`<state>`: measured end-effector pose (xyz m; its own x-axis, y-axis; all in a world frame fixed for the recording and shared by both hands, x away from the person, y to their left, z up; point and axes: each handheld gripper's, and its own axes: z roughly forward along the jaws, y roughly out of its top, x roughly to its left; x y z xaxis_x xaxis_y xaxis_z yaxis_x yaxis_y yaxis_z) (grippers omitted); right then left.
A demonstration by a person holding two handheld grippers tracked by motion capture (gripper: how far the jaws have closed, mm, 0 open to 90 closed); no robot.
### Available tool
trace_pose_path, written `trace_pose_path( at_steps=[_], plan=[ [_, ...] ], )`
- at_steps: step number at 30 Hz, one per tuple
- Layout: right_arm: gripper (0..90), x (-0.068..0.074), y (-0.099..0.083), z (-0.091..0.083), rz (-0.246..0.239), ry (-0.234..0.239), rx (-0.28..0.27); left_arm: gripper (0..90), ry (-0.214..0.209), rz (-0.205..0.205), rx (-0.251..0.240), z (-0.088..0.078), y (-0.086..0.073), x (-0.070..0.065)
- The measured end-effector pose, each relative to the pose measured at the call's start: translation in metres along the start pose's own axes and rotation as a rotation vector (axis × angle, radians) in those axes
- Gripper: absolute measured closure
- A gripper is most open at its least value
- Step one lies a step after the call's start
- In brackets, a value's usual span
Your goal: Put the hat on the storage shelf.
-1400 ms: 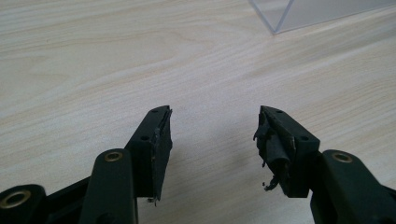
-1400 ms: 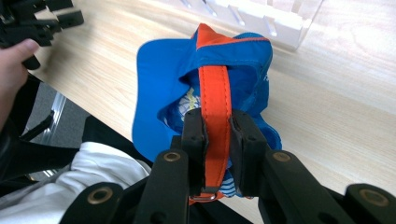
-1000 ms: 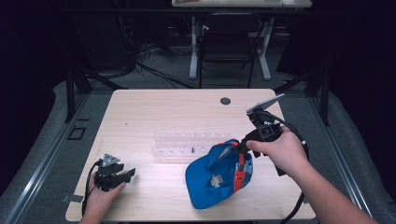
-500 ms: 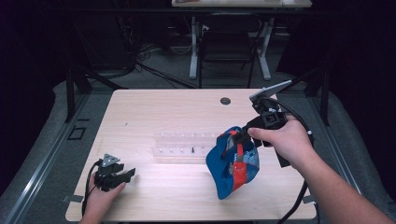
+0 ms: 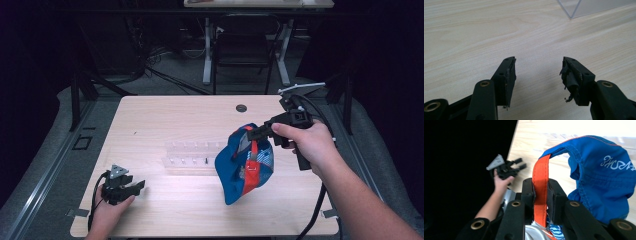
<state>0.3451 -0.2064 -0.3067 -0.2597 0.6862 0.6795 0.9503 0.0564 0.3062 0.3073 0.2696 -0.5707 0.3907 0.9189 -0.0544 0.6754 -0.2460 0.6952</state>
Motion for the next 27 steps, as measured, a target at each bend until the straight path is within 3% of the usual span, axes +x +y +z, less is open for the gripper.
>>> trace_pose_path(
  at_steps=[4,14,27],
  plan=[
    [77.7,0.002,0.007,0.005,0.004,0.066,-0.029,45.0,0.0,0.002,0.0,0.0,0.0,0.0],
    [77.8,0.011,0.025,0.012,0.01,0.146,-0.095,44.9,-0.004,0.007,0.016,-0.001,0.001,0.0],
    [77.8,0.023,0.048,0.026,0.02,0.188,-0.148,45.0,-0.006,0.009,0.004,0.002,0.001,-0.002]
  ],
)
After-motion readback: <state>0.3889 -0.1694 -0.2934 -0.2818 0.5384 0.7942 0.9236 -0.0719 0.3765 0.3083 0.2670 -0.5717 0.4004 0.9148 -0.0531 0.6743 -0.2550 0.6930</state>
